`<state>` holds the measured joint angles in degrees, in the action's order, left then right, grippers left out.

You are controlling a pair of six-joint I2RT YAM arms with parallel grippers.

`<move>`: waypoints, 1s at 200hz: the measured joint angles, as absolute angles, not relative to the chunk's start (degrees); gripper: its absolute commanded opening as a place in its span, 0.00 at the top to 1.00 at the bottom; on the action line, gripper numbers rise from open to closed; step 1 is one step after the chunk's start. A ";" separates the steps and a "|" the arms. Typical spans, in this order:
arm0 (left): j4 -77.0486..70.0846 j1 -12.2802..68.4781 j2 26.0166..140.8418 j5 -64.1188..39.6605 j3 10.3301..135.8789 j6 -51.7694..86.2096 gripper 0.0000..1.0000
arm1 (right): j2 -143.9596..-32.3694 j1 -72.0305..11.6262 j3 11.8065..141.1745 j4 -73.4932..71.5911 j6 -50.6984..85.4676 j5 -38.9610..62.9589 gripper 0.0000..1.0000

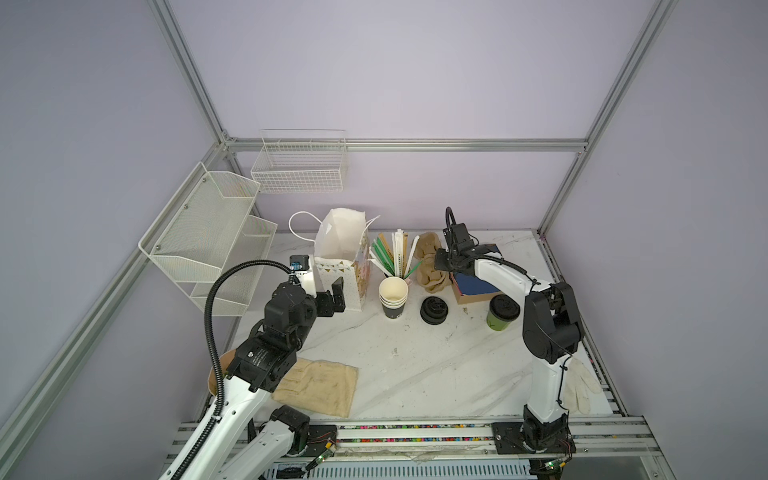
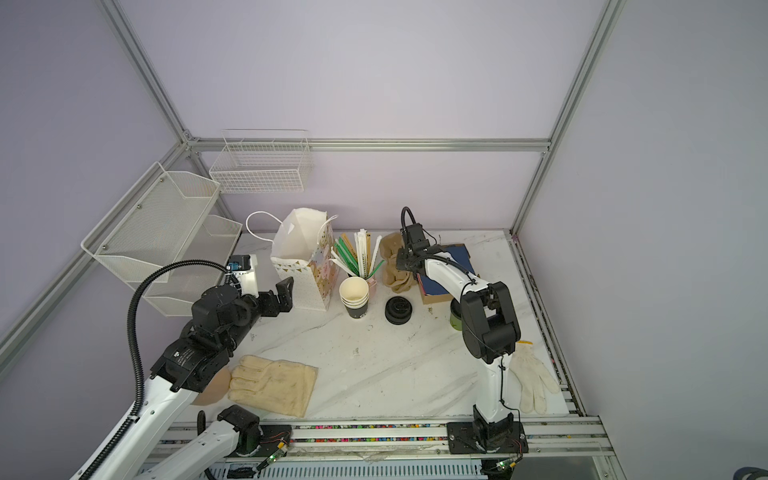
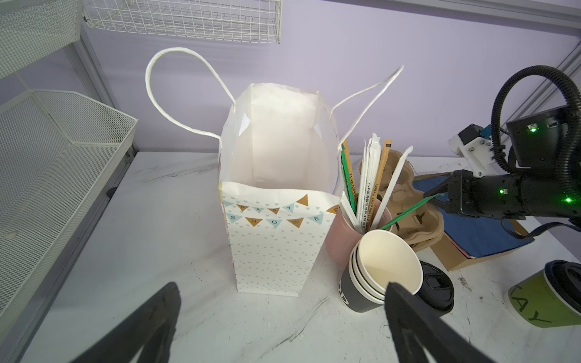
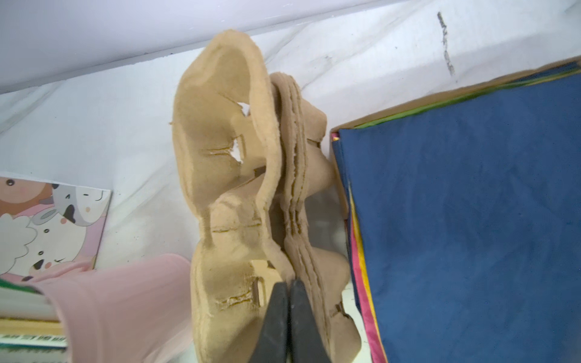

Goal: Pack a coffee takeout order
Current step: Pick up the cup tray from the cup tray.

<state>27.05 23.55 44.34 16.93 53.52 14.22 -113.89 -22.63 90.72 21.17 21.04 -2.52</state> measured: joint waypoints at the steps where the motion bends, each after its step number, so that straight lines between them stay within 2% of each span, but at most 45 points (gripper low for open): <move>1: 27.05 23.55 44.34 16.95 53.52 14.20 0.00 | -113.89 -22.55 90.65 21.15 21.06 -2.46 1.00; 44: 27.05 23.81 44.29 16.95 53.52 13.89 0.00 | -113.89 -18.76 87.68 19.55 22.28 1.39 1.00; 200: 27.05 24.88 44.07 17.39 53.52 13.87 0.00 | -111.50 -18.76 84.60 11.09 25.50 15.44 1.00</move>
<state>27.05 24.88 44.07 17.39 53.52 13.87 -111.50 -18.76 84.60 11.09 25.50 15.44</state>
